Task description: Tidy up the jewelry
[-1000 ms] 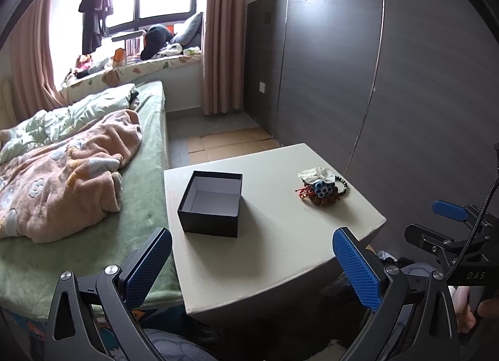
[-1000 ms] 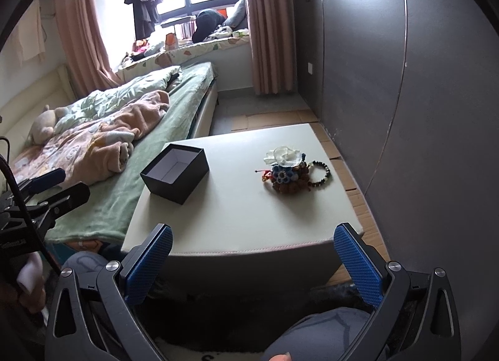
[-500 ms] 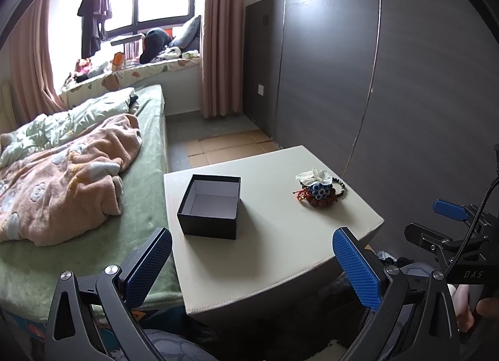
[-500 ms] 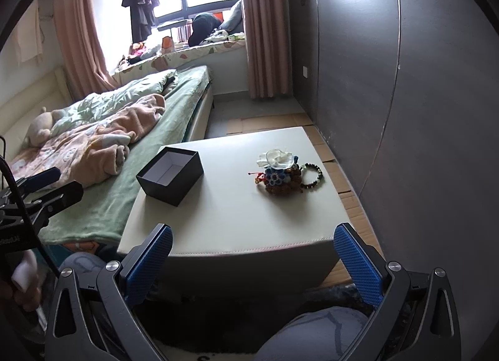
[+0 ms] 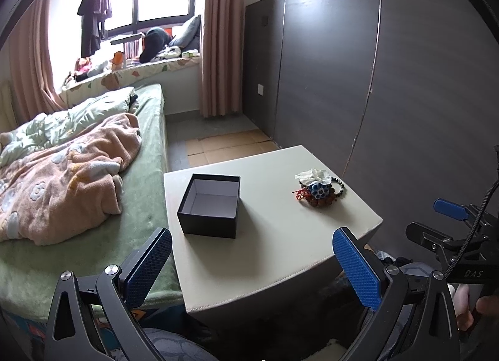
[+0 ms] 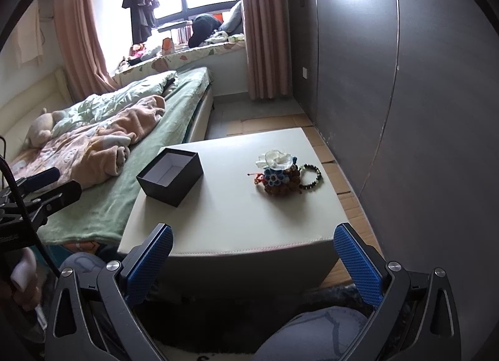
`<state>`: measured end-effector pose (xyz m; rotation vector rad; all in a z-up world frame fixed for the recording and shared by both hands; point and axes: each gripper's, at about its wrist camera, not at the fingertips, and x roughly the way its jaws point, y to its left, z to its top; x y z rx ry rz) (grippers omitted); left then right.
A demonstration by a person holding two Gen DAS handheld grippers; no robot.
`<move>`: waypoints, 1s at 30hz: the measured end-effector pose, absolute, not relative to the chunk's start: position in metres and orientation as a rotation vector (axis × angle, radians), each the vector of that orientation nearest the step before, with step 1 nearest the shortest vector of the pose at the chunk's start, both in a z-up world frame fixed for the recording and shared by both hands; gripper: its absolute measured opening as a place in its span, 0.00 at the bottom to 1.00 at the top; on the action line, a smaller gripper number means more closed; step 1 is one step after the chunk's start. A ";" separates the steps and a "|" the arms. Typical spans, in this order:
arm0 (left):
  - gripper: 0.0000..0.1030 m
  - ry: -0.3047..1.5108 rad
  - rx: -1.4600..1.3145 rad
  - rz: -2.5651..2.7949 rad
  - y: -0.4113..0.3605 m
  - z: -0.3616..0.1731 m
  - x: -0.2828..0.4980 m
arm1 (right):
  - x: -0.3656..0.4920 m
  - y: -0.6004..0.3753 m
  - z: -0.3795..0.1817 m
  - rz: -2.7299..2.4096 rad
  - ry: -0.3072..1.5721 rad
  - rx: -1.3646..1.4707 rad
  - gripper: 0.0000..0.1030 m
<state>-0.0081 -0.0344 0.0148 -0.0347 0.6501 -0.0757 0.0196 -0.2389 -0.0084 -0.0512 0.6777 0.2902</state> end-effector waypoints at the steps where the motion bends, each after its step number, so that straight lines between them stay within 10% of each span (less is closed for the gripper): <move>1: 1.00 0.650 -0.036 -0.075 -0.034 0.015 -0.008 | 0.018 -0.239 -0.008 0.289 0.668 -0.057 1.00; 22: 0.99 0.668 -0.048 -0.194 -0.046 0.002 0.043 | 0.056 -0.273 -0.021 0.226 0.676 0.057 1.00; 30: 0.80 0.709 -0.066 -0.261 -0.065 -0.008 0.085 | 0.095 -0.296 -0.041 0.244 0.760 0.212 0.99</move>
